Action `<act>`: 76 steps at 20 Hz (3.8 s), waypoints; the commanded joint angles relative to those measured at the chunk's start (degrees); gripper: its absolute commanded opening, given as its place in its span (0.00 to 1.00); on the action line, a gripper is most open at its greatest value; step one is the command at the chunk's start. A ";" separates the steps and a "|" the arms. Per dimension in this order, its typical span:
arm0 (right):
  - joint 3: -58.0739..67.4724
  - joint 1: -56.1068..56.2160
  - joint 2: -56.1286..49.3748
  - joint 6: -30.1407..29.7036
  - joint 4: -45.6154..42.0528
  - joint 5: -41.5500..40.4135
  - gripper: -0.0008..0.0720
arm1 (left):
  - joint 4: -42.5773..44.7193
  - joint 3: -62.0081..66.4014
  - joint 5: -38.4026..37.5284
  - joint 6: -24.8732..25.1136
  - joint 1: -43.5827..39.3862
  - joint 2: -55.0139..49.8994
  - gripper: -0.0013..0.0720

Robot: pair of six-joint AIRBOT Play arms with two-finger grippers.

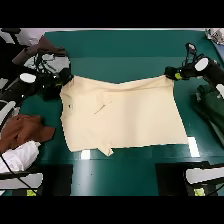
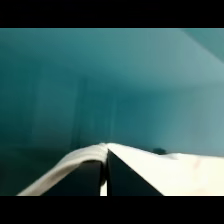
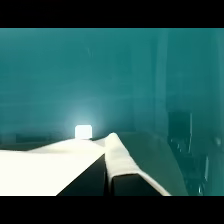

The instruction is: Fold the shirts.

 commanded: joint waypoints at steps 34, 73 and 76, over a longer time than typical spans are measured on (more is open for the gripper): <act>18.01 -2.58 -13.27 -3.89 -0.04 8.81 0.03 | 5.38 13.57 -3.23 -2.08 4.35 -10.47 0.45; -42.51 -23.54 31.08 -20.74 15.63 22.64 0.73 | 28.59 -24.20 -49.99 -0.79 5.86 20.90 0.99; -42.51 -23.54 31.08 -20.74 15.58 22.91 0.73 | 29.77 -26.53 -51.82 -0.55 5.84 21.03 0.99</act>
